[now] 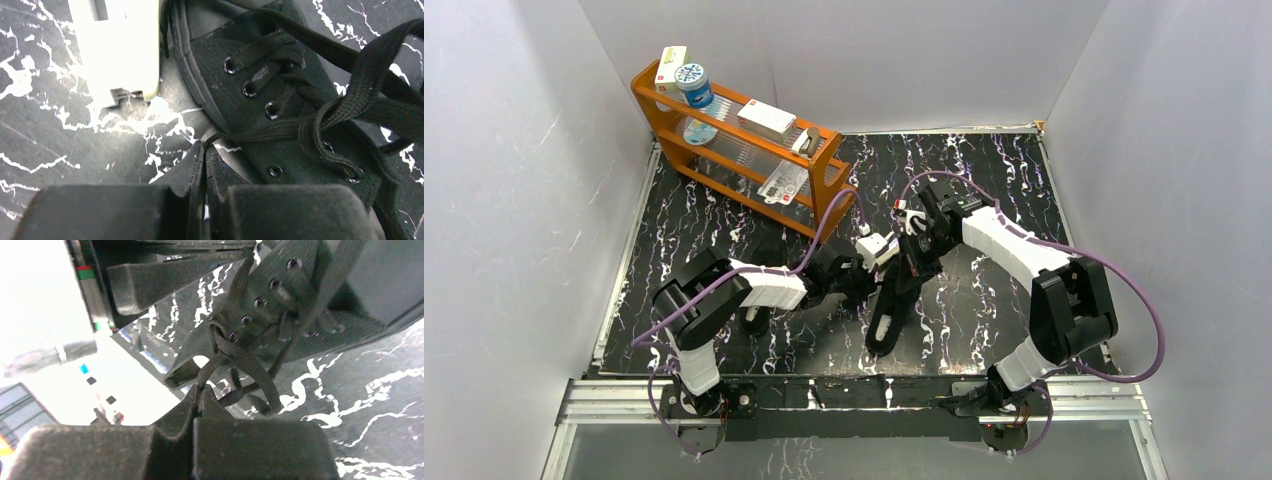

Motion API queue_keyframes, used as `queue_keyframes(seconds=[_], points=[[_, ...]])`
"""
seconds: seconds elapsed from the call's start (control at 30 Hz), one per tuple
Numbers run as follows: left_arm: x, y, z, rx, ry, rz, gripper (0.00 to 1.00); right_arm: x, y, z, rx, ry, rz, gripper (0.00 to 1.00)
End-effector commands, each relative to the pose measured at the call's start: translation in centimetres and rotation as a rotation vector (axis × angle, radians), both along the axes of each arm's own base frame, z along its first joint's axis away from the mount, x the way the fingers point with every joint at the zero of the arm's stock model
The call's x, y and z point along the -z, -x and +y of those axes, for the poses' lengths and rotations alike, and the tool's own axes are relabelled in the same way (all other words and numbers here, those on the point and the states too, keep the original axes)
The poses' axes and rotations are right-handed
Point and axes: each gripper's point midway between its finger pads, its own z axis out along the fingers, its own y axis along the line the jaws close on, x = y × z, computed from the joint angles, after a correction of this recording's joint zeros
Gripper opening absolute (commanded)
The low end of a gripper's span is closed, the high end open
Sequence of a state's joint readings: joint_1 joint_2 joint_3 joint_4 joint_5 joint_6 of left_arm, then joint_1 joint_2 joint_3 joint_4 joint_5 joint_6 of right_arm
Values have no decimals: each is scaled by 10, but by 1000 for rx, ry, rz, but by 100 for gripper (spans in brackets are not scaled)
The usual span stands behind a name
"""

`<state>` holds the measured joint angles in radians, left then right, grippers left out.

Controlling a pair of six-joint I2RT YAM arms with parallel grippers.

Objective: Tie the shoes
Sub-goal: Tie the shoelace on the shoe.

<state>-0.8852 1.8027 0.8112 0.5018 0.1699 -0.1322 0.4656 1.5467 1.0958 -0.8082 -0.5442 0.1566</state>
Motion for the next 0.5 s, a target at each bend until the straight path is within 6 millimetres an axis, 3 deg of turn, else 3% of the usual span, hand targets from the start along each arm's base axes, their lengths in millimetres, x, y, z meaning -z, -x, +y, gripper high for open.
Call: queue_keyframes(seconds=[0.0,0.1,0.27,0.47], points=[[-21,5,13,-33,11,-8,0,-33,23,1,75,23,226,0],[-24,15,24,-71,6,38,0,-50,27,0,189,-20,356,0],[-29,26,43,-162,24,94,0,-82,39,6,359,-174,712,0],[-36,32,48,-198,38,131,0,-108,47,10,421,-217,847,0]])
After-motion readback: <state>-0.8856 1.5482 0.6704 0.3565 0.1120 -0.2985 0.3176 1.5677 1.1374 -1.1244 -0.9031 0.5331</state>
